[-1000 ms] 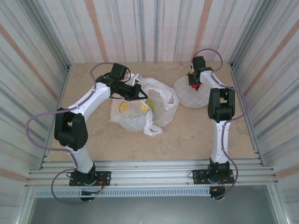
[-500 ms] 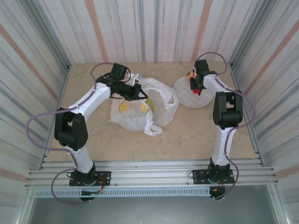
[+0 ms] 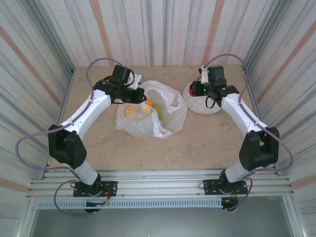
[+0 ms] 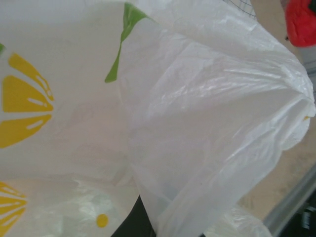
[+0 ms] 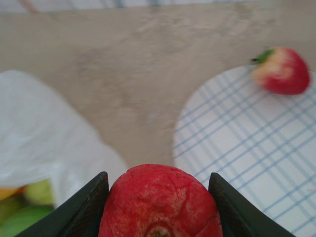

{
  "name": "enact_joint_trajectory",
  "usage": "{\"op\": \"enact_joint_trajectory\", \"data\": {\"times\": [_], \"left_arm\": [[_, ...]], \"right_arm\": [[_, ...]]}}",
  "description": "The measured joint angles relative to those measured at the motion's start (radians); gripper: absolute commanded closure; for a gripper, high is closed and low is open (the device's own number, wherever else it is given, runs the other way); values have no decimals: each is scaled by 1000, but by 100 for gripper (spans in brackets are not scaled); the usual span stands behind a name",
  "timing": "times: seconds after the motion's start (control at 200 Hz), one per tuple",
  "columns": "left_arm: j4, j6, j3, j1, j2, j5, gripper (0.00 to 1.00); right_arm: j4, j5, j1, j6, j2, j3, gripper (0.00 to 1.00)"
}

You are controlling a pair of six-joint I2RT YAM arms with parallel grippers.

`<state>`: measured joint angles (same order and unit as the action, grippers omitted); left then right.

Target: Place the fruits into the plastic bag

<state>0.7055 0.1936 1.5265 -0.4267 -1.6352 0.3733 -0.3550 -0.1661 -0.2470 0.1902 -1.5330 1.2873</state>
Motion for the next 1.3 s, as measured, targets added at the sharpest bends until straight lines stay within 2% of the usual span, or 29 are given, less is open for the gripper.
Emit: {"op": "enact_joint_trajectory", "data": {"times": [0.261,0.441,0.566,0.711,0.822,1.298], "left_arm": [[32,-60,14,-9,22,-120,100],[114,-87,88,-13,21,-174,100],[172,-102,163,-19,21,-210,100],[220,-119,209,-25,21,-218,100],[267,-126,242,-25,13,-216,100],[333,-146,307,-25,-14,-214,100]], "right_arm": [[37,-169,-132,27,218,-165,60],[79,-220,-221,27,344,-296,60],[150,-226,-259,27,366,-418,60],[306,-203,-271,37,325,-572,60],[420,-171,-276,46,257,-618,61],[713,16,-381,124,-50,-525,63]]}}
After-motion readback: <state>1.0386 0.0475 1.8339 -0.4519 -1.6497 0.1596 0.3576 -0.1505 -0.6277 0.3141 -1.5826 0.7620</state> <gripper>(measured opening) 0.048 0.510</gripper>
